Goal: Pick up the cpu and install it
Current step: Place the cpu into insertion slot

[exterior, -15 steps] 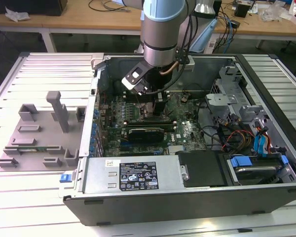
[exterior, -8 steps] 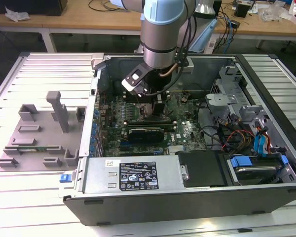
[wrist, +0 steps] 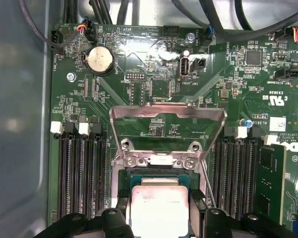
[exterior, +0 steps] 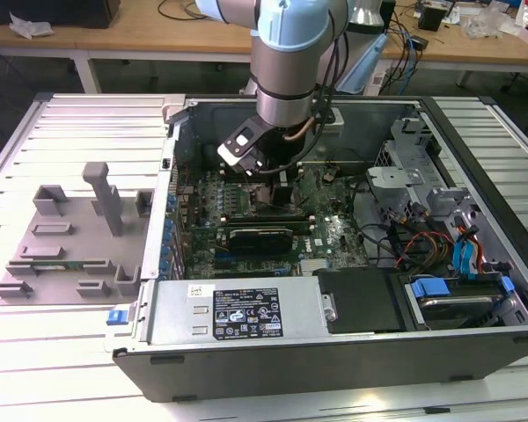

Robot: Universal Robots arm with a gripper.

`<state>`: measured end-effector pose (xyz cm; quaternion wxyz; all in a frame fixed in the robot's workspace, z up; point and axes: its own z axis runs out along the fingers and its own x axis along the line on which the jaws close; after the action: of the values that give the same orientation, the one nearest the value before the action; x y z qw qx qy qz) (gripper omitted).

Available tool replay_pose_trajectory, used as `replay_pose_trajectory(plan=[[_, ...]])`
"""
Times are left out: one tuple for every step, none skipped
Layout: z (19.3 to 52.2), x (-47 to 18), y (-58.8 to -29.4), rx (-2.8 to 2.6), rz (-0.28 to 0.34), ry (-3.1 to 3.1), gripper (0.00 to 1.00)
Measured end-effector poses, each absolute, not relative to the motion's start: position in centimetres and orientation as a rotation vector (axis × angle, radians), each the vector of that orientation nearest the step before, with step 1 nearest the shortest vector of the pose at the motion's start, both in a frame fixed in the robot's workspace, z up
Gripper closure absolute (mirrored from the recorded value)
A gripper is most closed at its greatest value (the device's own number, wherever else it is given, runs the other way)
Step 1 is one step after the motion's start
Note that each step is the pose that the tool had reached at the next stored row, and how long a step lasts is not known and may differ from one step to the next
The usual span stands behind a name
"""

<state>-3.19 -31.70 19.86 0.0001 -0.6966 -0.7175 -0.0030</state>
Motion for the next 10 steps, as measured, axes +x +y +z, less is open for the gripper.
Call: replay_pose_trajectory(plan=[[19.82, -3.18, -31.69, -2.198, -0.010, -2.244, 0.45], [19.77, -3.18, -31.70, -2.219, -0.009, -2.224, 0.45], [19.75, -3.18, -31.70, -2.234, -0.009, -2.208, 0.45], [19.72, -3.18, -31.69, -2.241, -0.009, -2.202, 0.45], [19.70, -3.18, -31.68, -2.243, -0.009, -2.200, 0.45], [19.68, -3.18, -31.65, -2.243, -0.009, -2.200, 0.45], [19.66, -3.18, -31.56, -2.243, -0.008, -2.200, 0.45], [19.64, -3.18, -31.54, -2.242, -0.009, -2.200, 0.45], [19.63, -3.17, -31.53, -2.242, -0.009, -2.200, 0.45], [19.62, -3.18, -31.53, -2.242, -0.009, -2.200, 0.45]])
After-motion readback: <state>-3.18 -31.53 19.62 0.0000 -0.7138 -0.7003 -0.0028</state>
